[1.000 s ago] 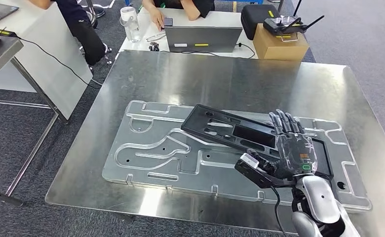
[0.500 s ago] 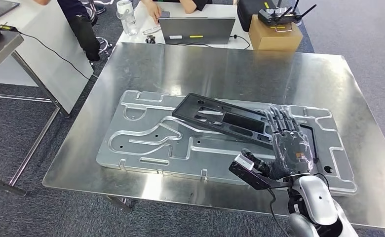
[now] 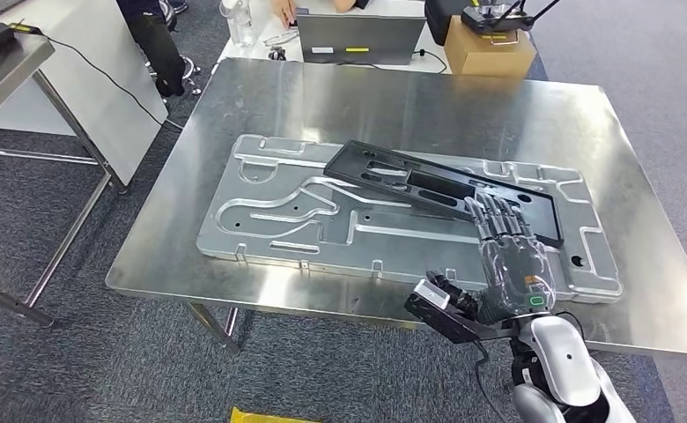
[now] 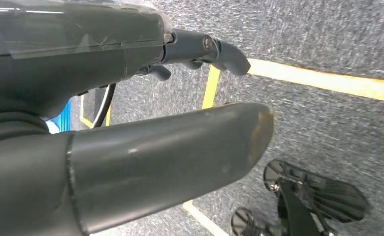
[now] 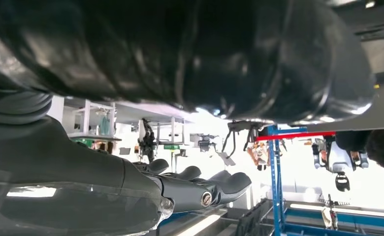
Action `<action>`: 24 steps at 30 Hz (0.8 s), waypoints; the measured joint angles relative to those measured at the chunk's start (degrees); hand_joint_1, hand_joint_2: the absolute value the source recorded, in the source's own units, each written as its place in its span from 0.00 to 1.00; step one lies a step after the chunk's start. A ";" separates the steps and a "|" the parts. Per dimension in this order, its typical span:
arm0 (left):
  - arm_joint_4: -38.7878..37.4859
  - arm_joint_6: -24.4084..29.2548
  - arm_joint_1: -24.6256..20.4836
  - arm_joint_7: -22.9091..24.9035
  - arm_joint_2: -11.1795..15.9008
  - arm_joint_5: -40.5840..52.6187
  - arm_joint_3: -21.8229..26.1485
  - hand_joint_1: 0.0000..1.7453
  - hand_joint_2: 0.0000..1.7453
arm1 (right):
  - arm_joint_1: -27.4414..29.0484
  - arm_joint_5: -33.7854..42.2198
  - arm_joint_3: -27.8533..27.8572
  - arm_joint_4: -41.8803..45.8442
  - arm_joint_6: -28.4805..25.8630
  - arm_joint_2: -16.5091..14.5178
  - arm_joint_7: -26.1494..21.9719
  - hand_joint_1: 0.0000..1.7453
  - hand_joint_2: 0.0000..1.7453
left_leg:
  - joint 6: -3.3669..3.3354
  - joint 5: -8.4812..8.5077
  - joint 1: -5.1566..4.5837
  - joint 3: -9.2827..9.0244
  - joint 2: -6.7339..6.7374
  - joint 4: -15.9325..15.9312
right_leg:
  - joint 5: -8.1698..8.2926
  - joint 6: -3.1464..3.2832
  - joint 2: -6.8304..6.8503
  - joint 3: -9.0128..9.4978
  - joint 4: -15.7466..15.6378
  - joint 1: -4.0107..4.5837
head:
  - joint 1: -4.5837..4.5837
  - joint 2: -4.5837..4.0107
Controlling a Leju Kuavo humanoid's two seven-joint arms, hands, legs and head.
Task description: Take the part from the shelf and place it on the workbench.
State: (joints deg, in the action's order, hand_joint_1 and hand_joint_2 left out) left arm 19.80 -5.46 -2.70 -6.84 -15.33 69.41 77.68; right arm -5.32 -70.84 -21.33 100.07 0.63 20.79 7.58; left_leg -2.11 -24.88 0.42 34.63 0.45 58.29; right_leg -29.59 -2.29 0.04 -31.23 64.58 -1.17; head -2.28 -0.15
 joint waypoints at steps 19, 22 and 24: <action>0.02 0.06 -0.01 0.85 -0.16 -0.61 1.12 0.00 0.00 | 12.35 -0.22 2.04 11.28 -3.96 3.70 0.33 0.00 0.00 | 1.36 -6.74 0.03 -9.13 -0.38 -1.44 | 7.18 0.96 0.90 -5.80 -5.41 0.21 | -0.02 0.00; 0.02 0.05 -0.01 0.95 -0.29 -0.61 1.22 0.00 0.00 | 13.16 -0.22 2.32 11.64 -3.96 4.14 0.35 0.00 0.00 | -0.31 -4.61 0.19 -7.23 0.07 -1.76 | 3.46 0.17 0.53 -7.07 -3.09 -0.04 | 0.01 0.00; 0.02 0.05 -0.02 0.97 -0.34 -0.61 1.26 0.00 0.00 | 13.51 -0.25 2.43 11.72 -3.94 4.30 0.40 0.00 0.00 | -0.99 -3.14 0.00 -5.38 0.32 -1.73 | -2.81 -0.02 0.38 -8.49 3.01 -0.11 | 0.02 0.00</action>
State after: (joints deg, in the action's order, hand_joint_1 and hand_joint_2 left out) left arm 19.82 -5.41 -2.72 -5.87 -15.67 68.81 78.94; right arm 8.19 -71.08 -18.90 111.79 -3.31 25.09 7.98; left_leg -3.10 -28.02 0.41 29.25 0.76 56.56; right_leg -32.40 -2.31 0.43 -39.72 67.59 -1.28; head -2.26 -0.15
